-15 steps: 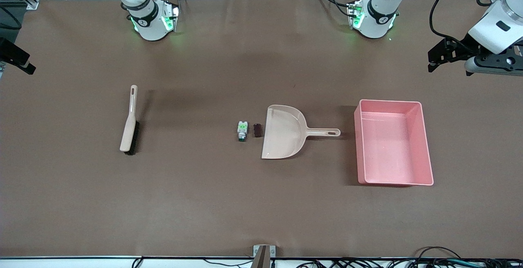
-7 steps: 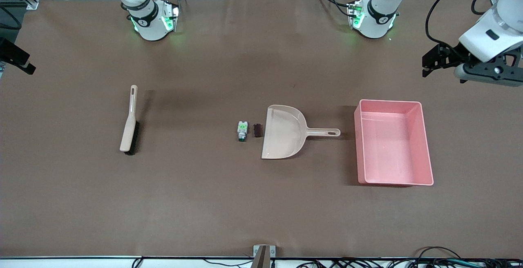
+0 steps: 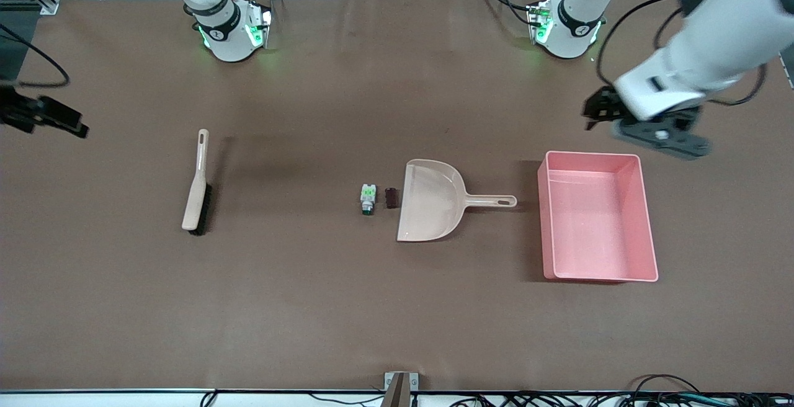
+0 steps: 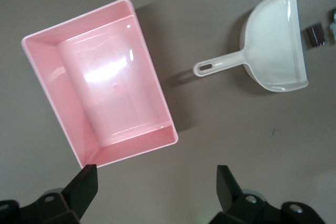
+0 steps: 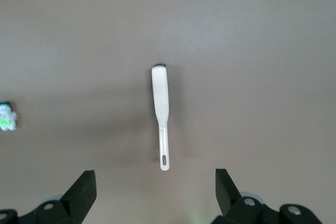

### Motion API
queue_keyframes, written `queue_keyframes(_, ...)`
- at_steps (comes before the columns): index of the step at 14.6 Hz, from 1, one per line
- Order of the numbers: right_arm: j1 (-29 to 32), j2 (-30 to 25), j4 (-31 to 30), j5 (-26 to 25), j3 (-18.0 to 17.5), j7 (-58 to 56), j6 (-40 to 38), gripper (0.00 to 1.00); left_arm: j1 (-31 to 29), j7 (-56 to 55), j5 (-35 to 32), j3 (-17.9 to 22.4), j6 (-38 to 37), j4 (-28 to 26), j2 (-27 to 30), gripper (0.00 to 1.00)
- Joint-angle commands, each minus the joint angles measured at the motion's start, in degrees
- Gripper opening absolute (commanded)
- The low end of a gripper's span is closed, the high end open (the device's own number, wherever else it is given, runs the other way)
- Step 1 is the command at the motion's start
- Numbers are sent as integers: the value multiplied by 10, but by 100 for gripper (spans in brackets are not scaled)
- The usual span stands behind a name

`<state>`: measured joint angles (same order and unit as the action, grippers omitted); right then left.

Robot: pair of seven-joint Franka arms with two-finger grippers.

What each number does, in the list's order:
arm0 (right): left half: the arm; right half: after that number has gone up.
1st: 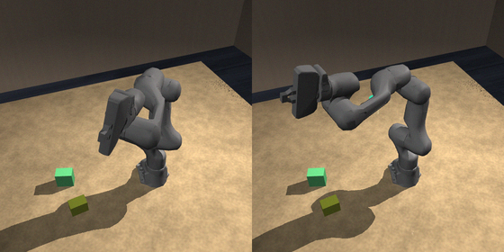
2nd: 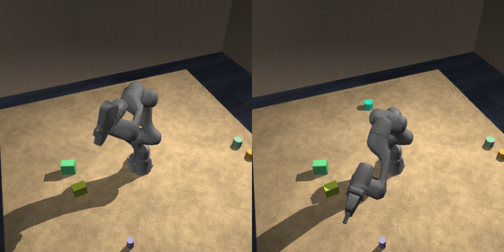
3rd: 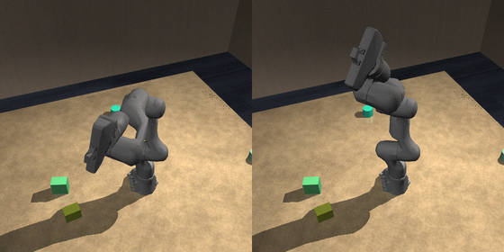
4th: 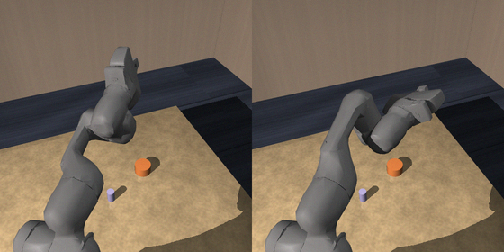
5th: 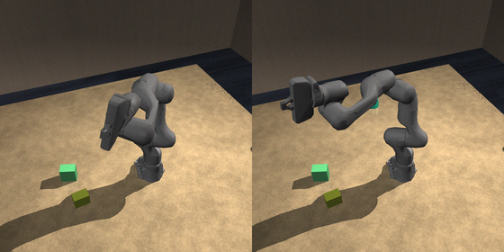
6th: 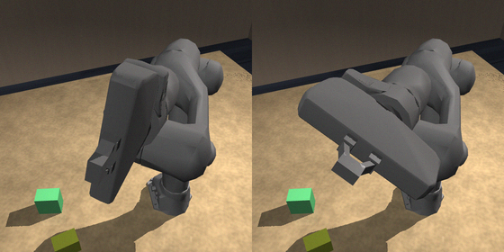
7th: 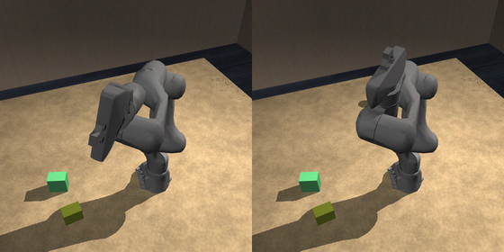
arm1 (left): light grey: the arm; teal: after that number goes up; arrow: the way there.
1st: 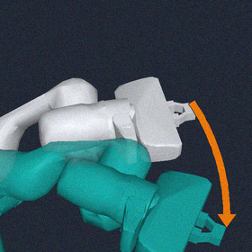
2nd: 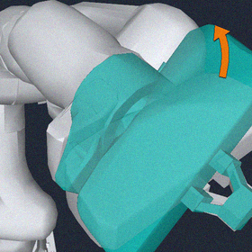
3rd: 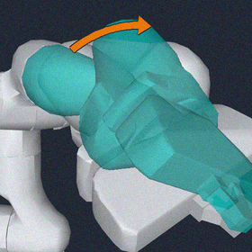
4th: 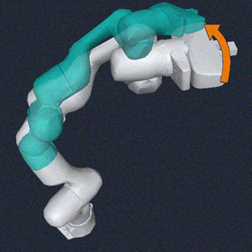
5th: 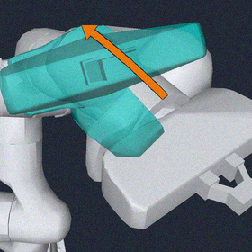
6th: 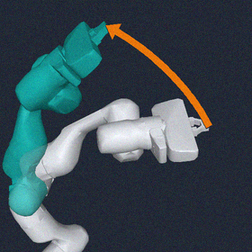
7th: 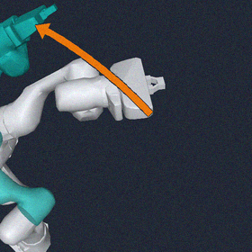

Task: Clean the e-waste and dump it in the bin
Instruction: 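Reach the left gripper to the dustpan handle while the right gripper reaches the brush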

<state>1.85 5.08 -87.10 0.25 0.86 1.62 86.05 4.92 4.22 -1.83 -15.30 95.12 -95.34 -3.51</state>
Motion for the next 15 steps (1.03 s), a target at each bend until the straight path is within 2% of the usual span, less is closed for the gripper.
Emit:
queue_keyframes(1,-4,15,-57,-5,0,-26,9,100,25,10,-30,-21,20,8,-42,100)
queue_keyframes(3,1,7,-152,-2,0,-29,120,100,37,21,-38,-45,44,4,-73,100)
queue_keyframes(6,2,-33,-285,2,0,-29,246,100,49,43,-82,-75,99,-1,-131,100)
queue_keyframes(9,1,-58,-404,2,1,-30,363,100,52,103,-161,-102,152,-19,-169,99)
queue_keyframes(12,-3,-53,-467,2,0,-30,454,100,53,184,-206,-121,164,-21,-198,97)
queue_keyframes(15,-8,-37,-499,2,1,-30,538,100,52,305,-208,-124,167,-22,-230,86)
